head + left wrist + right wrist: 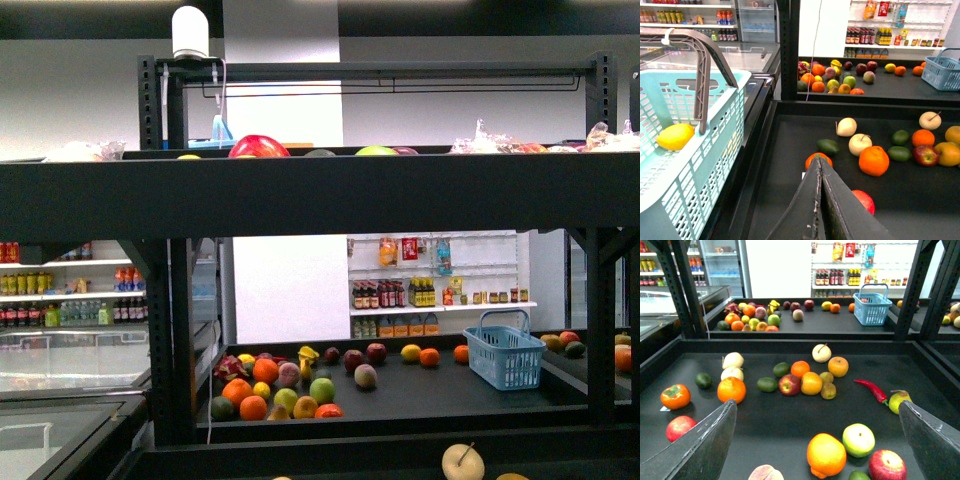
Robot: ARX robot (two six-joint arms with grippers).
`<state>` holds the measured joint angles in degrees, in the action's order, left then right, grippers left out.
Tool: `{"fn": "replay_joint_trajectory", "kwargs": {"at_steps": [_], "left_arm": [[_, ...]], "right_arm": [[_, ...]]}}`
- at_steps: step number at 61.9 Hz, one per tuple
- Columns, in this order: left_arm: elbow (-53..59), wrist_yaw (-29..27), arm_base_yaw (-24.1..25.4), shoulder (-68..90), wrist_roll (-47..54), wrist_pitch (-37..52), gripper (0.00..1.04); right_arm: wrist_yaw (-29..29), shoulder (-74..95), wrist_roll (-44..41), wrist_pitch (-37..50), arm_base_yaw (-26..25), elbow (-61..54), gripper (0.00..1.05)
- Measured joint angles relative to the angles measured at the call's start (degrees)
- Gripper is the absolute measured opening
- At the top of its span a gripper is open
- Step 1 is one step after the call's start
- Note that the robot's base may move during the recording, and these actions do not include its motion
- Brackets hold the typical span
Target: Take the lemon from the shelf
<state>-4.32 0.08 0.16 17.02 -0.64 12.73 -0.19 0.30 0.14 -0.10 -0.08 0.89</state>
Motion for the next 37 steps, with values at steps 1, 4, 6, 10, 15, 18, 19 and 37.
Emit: {"fn": "replay_joint_trajectory", "kwargs": {"at_steps": [1, 4, 6, 10, 15, 18, 19, 37], "left_arm": [[0.2, 0.0, 0.0, -0.3, 0.0, -0.2, 0.03], [0.6, 0.0, 0.0, -1.3, 0.0, -0.7, 0.03], [0.8, 0.0, 0.0, -1.7, 0.0, -0.9, 0.03], [1.1, 0.0, 0.0, -2.9, 0.0, -1.6, 0.03], [1.7, 0.0, 0.0, -4.4, 0.0, -2.6, 0.03], [2.4, 0.0, 0.0, -5.6, 0.0, -2.5, 0.03], [2.9, 0.0, 0.0, -6.0, 0.0, -2.4, 0.03], [3.5, -0.1, -0.1, -16.7, 0.0, -12.6, 0.03]], "right_arm": [[0.0, 0.0, 0.0, 0.0, 0.0, 0.0, 0.97], [0.0, 0.0, 0.0, 0.0, 0.0, 0.0, 0.97], [0.0, 0.0, 0.0, 0.0, 0.0, 0.0, 0.97], [0.0, 0.0, 0.0, 0.0, 0.0, 0.0, 0.97], [0.0, 0.0, 0.0, 0.0, 0.0, 0.0, 0.97], [0.0, 0.0, 0.0, 0.0, 0.0, 0.0, 0.97], [0.0, 0.0, 0.0, 0.0, 0.0, 0.0, 0.97], [0.0, 0.0, 0.0, 0.0, 0.0, 0.0, 0.97]]}}
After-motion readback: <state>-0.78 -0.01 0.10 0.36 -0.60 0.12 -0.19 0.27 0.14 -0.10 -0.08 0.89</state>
